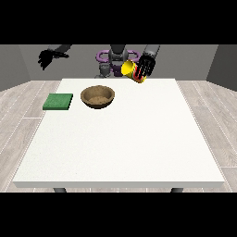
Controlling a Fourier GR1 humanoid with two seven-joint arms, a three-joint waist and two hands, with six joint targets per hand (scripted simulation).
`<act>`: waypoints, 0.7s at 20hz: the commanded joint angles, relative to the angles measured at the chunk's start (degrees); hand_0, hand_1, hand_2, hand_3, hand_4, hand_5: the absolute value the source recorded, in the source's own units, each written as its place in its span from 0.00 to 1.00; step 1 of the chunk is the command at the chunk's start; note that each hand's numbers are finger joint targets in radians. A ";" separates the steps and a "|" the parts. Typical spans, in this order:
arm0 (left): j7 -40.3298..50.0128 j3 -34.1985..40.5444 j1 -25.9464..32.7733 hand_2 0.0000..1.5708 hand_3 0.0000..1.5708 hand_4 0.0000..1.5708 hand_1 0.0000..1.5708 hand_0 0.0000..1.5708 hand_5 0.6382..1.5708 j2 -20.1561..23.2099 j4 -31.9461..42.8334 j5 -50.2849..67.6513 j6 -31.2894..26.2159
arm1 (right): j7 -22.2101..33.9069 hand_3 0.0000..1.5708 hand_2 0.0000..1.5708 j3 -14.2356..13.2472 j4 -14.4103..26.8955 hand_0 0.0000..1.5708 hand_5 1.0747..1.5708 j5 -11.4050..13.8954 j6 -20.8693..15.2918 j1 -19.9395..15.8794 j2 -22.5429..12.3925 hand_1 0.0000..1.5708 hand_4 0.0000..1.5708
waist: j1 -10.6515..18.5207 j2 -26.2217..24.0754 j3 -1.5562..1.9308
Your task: Pick the cup and pour the ball into the bowl, then pick the bowl and place it on the pad
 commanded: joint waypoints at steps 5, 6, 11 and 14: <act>13.12 -13.14 -7.77 1.00 1.00 0.90 0.96 0.96 0.79 -3.62 3.22 -20.17 -2.51 | -1.38 0.00 0.00 -1.12 3.25 0.00 1.00 -0.59 0.99 -2.17 -1.05 0.00 0.00 | -0.92 -0.13 0.04; 13.42 -15.24 -9.28 1.00 1.00 0.88 0.96 0.96 0.82 -4.38 3.28 -21.73 -7.14 | 0.27 0.00 0.00 -1.27 4.86 0.00 1.00 -0.43 1.43 -1.99 -2.24 0.00 0.00 | 0.34 -2.20 0.07; 15.86 -22.92 -9.10 1.00 1.00 1.00 0.95 0.95 0.41 -10.11 5.74 -29.86 -13.08 | -1.77 0.00 0.00 0.65 4.68 0.00 1.00 0.17 1.97 -1.33 0.78 0.00 0.00 | -1.56 -1.26 0.01; 17.83 -29.41 -11.39 1.00 1.00 0.99 0.98 0.98 0.56 -11.65 7.42 -37.39 -17.36 | -0.38 0.00 0.00 -0.30 5.88 0.00 1.00 -0.15 1.70 -4.18 -1.13 0.00 0.00 | -0.44 -1.30 0.04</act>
